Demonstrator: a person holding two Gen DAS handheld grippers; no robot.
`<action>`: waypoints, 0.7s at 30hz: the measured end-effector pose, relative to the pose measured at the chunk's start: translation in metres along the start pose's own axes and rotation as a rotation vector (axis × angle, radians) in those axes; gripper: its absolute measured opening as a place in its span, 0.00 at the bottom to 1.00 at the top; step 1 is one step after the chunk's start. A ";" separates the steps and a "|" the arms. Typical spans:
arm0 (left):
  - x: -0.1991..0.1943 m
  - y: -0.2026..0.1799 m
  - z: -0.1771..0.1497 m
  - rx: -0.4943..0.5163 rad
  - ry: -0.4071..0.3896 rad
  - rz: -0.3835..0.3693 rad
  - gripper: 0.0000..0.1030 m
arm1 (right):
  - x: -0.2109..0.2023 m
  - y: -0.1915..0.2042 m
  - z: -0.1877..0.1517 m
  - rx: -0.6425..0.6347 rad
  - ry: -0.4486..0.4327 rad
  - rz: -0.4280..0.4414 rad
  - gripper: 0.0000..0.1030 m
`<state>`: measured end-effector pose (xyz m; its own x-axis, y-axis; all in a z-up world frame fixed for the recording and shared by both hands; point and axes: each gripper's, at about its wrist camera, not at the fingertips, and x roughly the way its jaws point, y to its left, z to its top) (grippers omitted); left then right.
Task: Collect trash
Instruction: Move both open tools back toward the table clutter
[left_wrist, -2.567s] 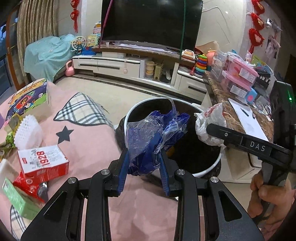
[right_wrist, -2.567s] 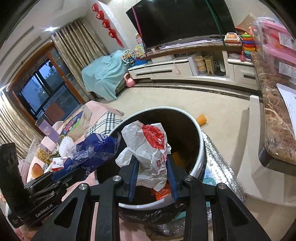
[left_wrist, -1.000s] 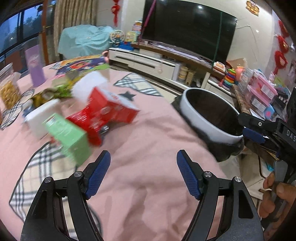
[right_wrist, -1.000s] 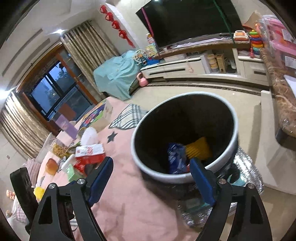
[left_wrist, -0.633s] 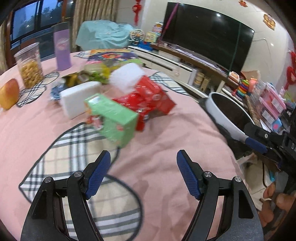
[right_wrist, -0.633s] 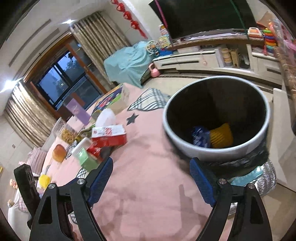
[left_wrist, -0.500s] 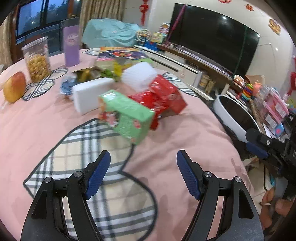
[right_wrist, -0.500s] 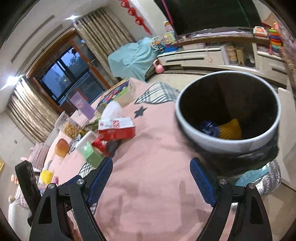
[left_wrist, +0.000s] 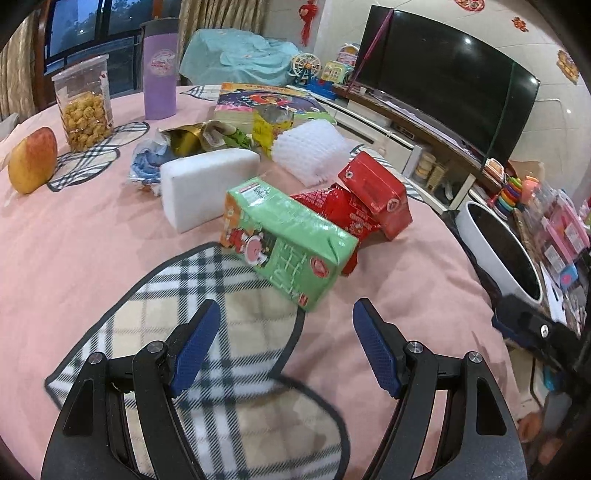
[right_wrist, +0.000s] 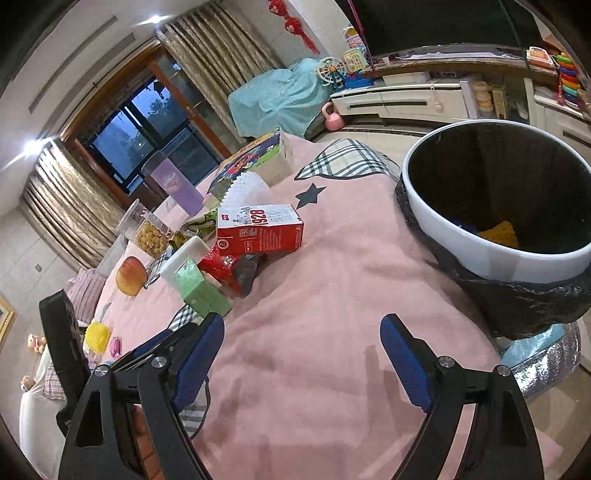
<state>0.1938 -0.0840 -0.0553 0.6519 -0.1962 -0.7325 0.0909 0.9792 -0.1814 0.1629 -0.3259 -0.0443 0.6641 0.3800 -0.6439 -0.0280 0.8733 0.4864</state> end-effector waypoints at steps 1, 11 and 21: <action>0.005 -0.002 0.003 -0.003 0.008 0.002 0.74 | 0.001 0.000 0.001 0.003 0.003 0.002 0.85; 0.018 0.010 0.009 -0.039 0.029 0.041 0.74 | 0.014 -0.001 0.004 0.014 0.020 0.014 0.85; -0.010 0.067 -0.001 -0.076 0.000 0.116 0.74 | 0.045 0.021 0.021 -0.044 0.032 0.071 0.86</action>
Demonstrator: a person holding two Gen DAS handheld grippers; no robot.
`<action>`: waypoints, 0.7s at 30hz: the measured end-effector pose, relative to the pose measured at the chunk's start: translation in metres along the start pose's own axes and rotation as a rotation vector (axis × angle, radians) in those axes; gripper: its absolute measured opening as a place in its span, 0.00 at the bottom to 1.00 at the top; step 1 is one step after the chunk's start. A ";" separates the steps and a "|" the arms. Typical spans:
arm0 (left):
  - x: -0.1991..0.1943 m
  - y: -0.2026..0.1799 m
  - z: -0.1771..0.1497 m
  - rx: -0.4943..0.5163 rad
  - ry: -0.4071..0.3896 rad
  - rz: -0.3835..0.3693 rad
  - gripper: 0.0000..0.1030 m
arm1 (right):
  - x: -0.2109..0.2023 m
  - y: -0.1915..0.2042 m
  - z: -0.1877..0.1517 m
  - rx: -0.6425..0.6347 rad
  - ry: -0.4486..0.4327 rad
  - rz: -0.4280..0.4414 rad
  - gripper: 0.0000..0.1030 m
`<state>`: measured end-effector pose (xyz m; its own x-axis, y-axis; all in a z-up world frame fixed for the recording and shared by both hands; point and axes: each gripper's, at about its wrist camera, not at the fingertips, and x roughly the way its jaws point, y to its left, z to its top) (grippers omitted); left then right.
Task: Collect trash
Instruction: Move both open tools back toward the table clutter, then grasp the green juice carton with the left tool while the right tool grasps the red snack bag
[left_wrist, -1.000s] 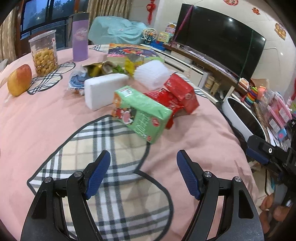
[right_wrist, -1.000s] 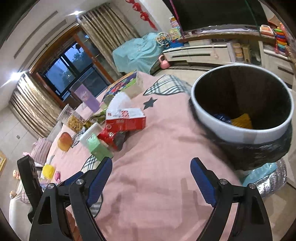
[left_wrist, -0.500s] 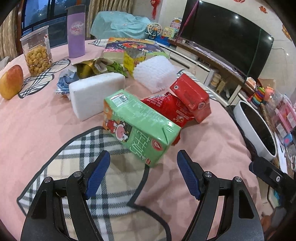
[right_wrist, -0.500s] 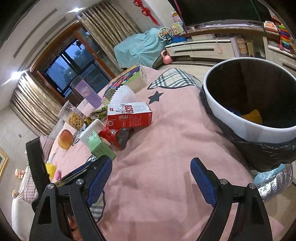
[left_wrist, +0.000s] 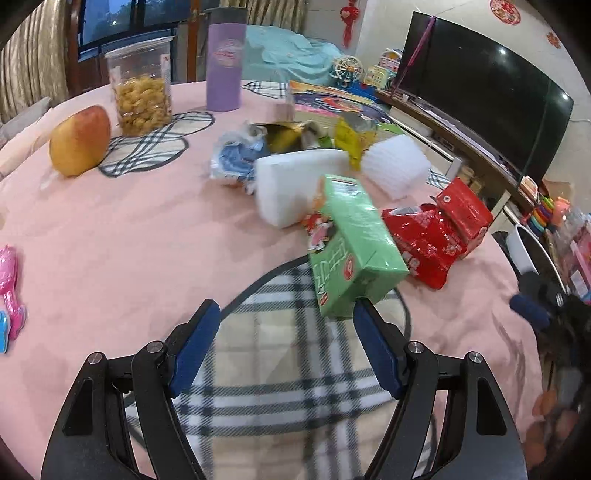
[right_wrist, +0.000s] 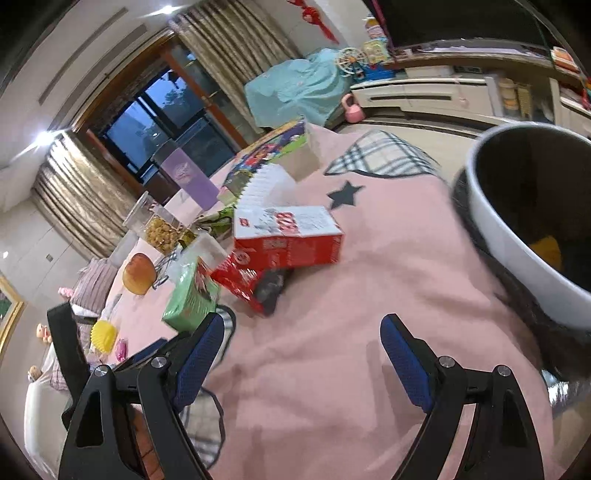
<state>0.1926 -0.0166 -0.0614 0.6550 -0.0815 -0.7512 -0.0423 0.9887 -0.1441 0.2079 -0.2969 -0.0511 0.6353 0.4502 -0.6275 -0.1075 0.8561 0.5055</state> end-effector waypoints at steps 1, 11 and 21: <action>-0.001 0.001 -0.001 0.003 -0.001 0.002 0.74 | 0.004 0.002 0.002 -0.004 0.000 0.005 0.88; -0.001 -0.023 -0.002 0.058 -0.004 -0.053 0.77 | 0.047 0.011 0.033 -0.014 0.023 0.016 0.89; 0.021 -0.018 0.015 0.027 0.013 -0.076 0.43 | 0.040 0.002 0.003 0.044 0.040 0.046 0.89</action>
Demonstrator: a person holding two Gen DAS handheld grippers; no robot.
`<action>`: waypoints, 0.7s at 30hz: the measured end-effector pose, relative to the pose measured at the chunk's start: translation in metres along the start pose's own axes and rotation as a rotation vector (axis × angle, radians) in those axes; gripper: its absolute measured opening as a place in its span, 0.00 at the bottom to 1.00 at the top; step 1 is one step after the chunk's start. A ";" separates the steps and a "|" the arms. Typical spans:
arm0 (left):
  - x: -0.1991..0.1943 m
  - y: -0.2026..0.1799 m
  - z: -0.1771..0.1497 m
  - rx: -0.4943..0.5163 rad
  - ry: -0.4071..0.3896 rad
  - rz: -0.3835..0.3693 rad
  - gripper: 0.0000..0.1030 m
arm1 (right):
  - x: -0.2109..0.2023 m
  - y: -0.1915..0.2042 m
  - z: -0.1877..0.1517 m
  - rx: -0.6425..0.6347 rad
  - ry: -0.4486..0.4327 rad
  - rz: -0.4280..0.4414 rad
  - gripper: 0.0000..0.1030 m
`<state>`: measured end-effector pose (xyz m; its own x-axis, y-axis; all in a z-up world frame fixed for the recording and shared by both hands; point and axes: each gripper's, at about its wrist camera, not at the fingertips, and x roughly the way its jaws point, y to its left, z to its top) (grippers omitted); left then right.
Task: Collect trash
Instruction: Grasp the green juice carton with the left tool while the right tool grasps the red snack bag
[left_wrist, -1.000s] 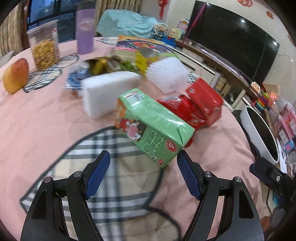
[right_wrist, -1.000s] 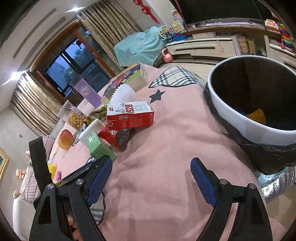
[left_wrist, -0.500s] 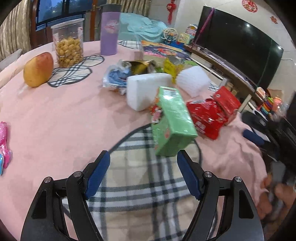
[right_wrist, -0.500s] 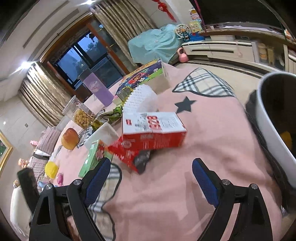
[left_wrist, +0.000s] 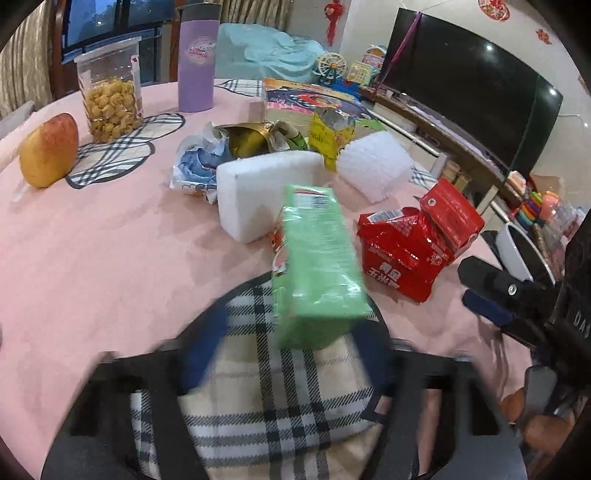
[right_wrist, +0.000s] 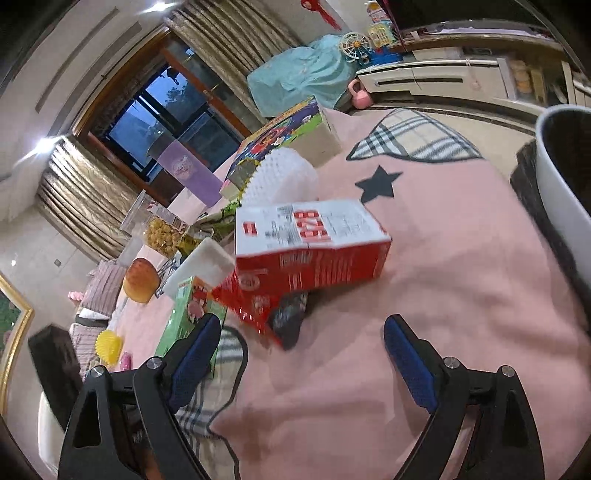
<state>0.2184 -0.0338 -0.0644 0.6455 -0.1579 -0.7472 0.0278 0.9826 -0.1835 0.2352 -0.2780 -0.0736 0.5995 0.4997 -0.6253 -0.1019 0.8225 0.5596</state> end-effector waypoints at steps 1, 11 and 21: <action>0.000 0.002 -0.001 0.000 0.003 -0.006 0.31 | 0.000 0.002 0.000 -0.007 -0.003 -0.004 0.90; -0.029 0.026 -0.023 -0.023 -0.028 -0.020 0.30 | 0.034 0.036 0.005 -0.089 0.045 -0.008 0.39; -0.047 0.039 -0.038 -0.037 -0.043 -0.029 0.30 | 0.021 0.057 -0.013 -0.150 0.048 0.061 0.02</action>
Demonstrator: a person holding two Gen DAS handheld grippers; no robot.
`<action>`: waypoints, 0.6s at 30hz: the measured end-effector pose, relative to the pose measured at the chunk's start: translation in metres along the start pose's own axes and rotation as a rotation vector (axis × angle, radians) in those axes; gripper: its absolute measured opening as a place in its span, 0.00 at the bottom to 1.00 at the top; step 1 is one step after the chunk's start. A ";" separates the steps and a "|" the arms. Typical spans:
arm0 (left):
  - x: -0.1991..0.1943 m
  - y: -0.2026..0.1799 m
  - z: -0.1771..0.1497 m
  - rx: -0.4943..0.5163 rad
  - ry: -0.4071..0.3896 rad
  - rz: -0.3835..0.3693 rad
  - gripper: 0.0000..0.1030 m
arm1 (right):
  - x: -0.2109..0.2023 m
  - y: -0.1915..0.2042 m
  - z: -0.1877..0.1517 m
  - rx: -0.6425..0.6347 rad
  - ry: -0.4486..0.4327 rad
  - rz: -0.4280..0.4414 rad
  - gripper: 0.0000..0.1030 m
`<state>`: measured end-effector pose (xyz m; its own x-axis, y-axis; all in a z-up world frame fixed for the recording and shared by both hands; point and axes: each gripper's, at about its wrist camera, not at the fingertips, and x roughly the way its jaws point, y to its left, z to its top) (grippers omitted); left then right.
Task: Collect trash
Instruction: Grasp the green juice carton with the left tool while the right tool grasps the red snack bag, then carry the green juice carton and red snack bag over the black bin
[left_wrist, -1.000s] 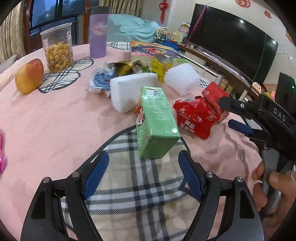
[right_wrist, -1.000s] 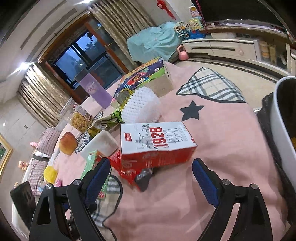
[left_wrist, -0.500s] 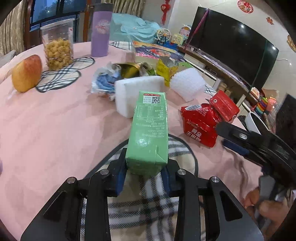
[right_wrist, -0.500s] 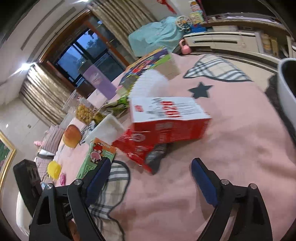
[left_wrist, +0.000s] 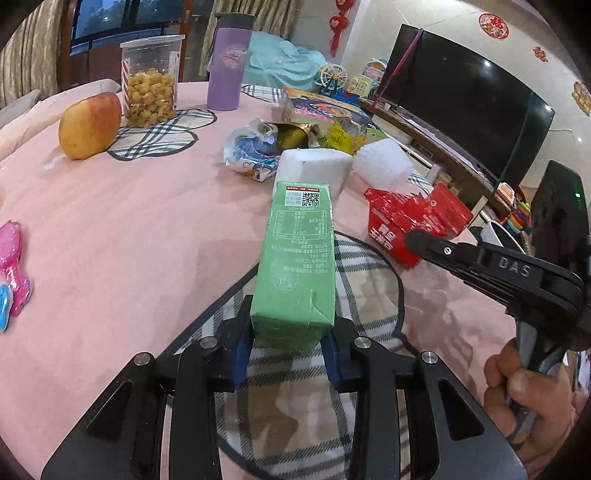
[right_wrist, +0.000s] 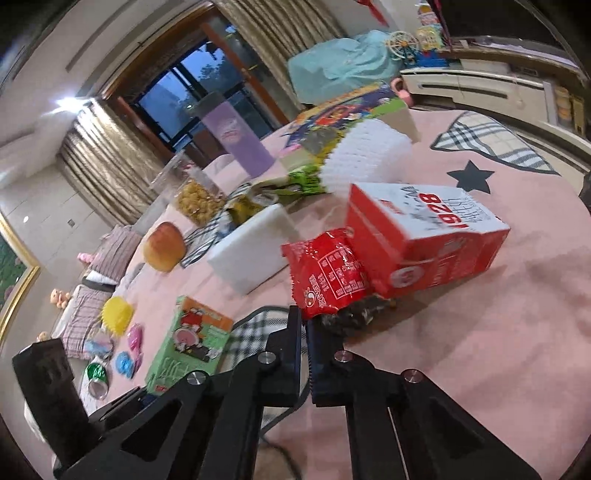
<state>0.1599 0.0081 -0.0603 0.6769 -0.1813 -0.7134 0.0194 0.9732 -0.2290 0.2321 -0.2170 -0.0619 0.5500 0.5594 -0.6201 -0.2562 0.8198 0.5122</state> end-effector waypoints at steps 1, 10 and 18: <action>-0.002 0.001 -0.001 0.000 -0.003 -0.001 0.30 | 0.001 0.004 0.000 -0.005 0.002 0.000 0.02; -0.021 0.000 -0.008 0.005 -0.031 -0.021 0.30 | -0.025 0.022 -0.023 -0.024 0.008 0.050 0.02; -0.029 -0.024 -0.014 0.051 -0.034 -0.068 0.30 | -0.063 0.019 -0.042 -0.021 -0.033 0.039 0.01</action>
<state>0.1294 -0.0120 -0.0431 0.6972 -0.2435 -0.6742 0.1030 0.9648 -0.2419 0.1589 -0.2312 -0.0381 0.5649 0.5870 -0.5799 -0.2944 0.7999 0.5229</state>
